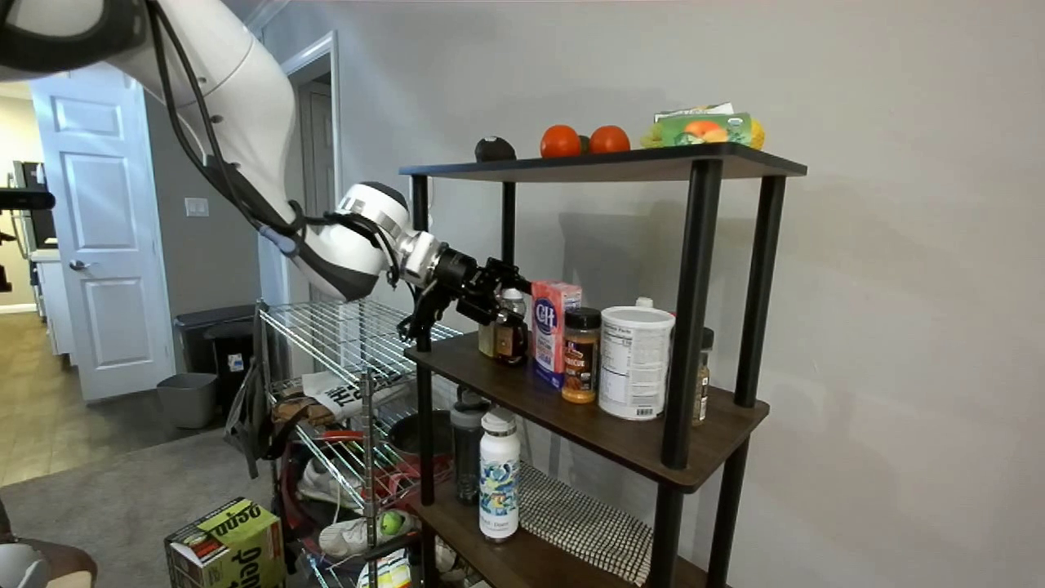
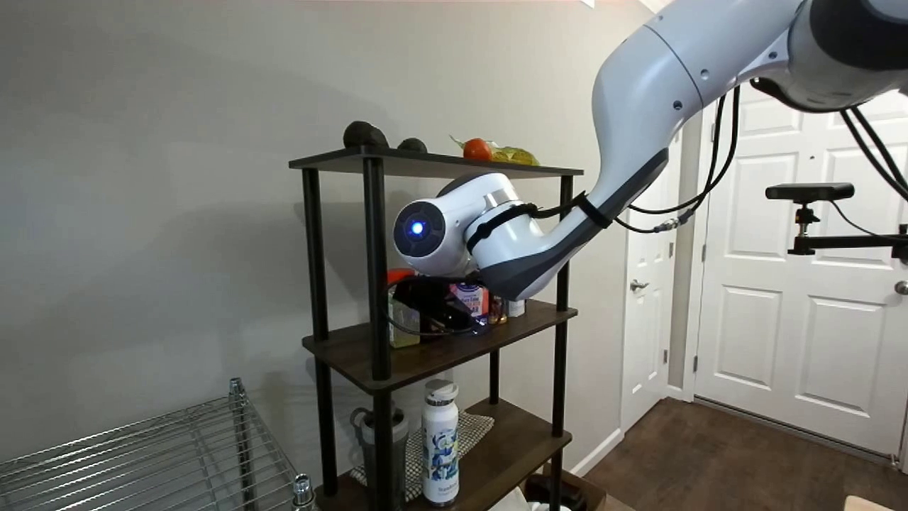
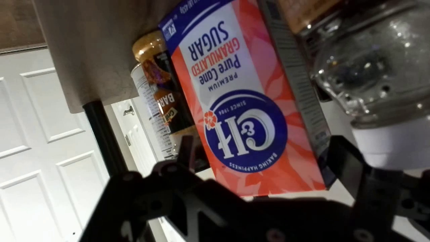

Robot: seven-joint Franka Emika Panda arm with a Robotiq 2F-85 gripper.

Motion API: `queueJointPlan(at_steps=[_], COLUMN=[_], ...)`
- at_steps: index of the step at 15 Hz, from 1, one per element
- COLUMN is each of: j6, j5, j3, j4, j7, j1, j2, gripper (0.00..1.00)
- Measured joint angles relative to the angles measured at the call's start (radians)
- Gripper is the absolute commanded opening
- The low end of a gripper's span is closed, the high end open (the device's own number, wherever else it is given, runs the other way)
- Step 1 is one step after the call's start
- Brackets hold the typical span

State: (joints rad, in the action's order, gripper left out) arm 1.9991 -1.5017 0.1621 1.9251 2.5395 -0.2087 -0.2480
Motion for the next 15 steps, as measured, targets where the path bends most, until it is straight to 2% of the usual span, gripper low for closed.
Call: queueJointPlan(at_steps=[8,15], j6=[-0.066,-0.068], j5=[0.009,0.010], j3=[0.031,0.034], j4=[0.082,0.084], j7=[0.058,0.058], j1=[-0.011,-0.011], j2=[0.046,0.063], gripper=[1.00,1.00])
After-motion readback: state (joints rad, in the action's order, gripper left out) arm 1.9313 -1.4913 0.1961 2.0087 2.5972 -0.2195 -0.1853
